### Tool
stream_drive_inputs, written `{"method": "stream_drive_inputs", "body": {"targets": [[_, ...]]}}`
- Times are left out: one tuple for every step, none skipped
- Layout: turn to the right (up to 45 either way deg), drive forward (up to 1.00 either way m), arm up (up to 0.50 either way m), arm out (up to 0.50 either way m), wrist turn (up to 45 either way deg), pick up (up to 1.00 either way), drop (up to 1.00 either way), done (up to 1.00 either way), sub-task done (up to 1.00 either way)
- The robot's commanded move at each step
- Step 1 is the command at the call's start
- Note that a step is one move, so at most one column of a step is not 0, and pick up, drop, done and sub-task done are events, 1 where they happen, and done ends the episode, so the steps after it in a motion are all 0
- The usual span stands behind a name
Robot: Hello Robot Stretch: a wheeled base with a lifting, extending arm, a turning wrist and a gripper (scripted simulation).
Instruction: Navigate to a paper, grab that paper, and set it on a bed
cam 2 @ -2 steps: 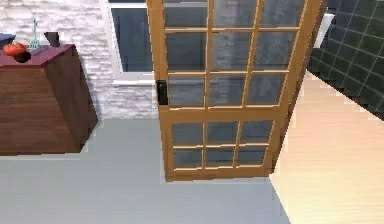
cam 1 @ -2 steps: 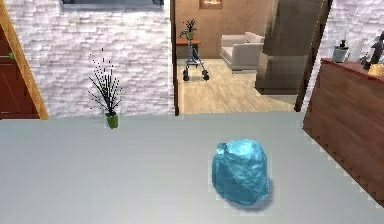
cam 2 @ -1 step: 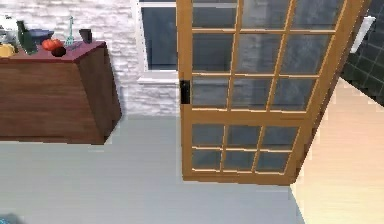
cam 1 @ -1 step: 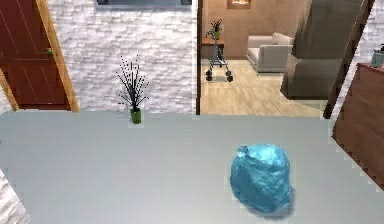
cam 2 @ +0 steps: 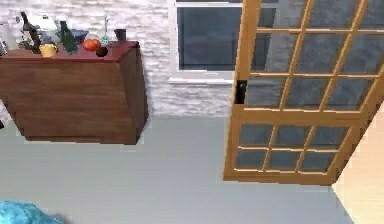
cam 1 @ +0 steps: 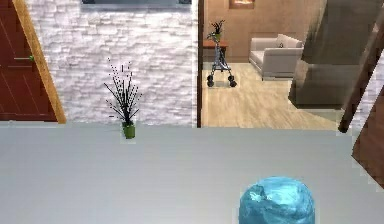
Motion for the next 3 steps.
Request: {"method": "stream_drive_inputs", "body": {"targets": [[-24.0, 0.0, 0.0, 0.0, 0.0, 0.0, 0.0, 0.0, 0.0], [0.0, 0.4, 0.0, 0.0, 0.0, 0.0, 0.0, 0.0, 0.0], [27.0, 0.0, 0.0, 0.0, 0.0, 0.0, 0.0, 0.0, 0.0]]}}
